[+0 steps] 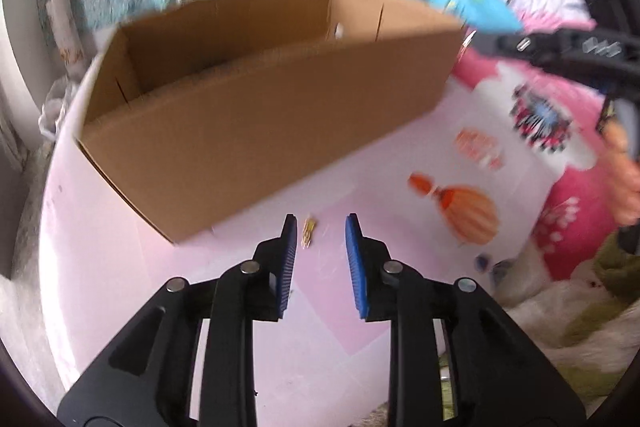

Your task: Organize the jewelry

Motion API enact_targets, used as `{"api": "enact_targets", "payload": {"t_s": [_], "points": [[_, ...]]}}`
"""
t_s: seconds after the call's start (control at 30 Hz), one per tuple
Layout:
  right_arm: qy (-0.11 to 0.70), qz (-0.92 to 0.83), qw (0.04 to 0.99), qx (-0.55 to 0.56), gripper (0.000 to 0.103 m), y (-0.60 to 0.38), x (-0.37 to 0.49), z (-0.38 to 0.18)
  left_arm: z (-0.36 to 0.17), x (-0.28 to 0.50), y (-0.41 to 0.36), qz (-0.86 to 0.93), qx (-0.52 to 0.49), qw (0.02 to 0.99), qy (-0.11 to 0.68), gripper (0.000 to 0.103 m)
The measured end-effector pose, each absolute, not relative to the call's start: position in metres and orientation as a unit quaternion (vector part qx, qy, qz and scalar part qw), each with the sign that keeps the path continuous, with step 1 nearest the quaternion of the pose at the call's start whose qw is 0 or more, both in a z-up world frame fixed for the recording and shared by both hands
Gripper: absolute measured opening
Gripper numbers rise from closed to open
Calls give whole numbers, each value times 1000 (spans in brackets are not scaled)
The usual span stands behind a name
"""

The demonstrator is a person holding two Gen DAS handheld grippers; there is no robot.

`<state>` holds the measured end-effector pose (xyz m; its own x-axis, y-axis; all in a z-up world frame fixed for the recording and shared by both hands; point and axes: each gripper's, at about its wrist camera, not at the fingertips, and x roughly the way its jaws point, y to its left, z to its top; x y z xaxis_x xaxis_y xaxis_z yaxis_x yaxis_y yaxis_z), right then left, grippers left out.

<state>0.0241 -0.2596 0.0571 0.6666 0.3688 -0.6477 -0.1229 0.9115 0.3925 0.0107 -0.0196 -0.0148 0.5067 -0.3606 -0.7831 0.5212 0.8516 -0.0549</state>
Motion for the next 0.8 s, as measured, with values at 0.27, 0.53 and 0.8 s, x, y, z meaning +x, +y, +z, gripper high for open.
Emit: {"api": "enact_targets", "payload": {"t_s": [0.27,0.53,0.8], "points": [[390,134,896,165,4,-260,23,43,-36,29,-26,-238,127,843,466,11],[392,132,891,186,4,-271,26,32,-38,31,-36,-242,155,834,471,1],[388,129,892,193,4,-275,23,31,-24,21,-48,-248,181,839,449,1]]}}
